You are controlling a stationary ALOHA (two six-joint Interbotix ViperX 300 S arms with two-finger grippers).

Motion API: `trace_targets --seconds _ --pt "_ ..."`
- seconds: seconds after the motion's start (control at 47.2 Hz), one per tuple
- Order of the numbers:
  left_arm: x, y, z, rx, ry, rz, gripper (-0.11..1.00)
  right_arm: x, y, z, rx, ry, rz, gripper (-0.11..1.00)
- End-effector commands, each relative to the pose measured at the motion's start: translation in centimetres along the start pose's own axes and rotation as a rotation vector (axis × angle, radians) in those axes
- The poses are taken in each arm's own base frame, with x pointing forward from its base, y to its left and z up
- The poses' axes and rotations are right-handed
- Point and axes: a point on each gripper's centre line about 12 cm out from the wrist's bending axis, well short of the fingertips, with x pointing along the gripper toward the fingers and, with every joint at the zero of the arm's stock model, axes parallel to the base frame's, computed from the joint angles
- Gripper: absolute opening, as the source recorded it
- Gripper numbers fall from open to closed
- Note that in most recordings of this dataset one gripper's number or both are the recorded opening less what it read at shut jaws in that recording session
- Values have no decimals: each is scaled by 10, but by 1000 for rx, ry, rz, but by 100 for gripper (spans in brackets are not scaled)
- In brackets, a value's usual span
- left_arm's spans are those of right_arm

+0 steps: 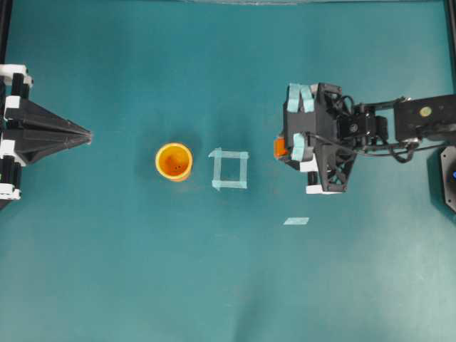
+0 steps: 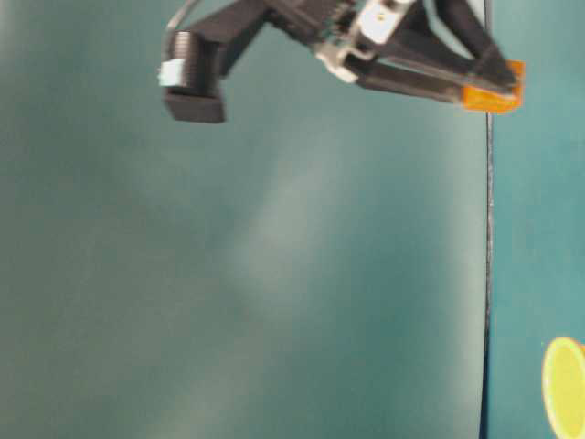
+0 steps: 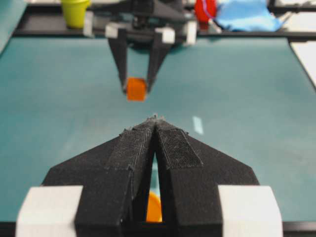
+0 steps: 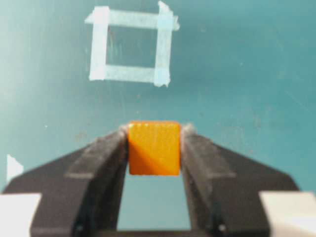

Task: Move the block to the right with right arm.
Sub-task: 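Lift the held cube and carry it right with the right gripper, then retract the right gripper holding the cube to the right table edge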

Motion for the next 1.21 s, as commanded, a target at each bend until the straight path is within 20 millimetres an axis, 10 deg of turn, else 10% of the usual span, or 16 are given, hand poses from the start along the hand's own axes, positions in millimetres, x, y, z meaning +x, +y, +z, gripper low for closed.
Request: trace_targets --seconds 0.0,1.187 --pt "3 0 11 3 -28 -2 0 -17 0 18 26 -46 4 40" --pt "1 0 7 5 11 -2 0 -168 7 -44 168 20 60 40"
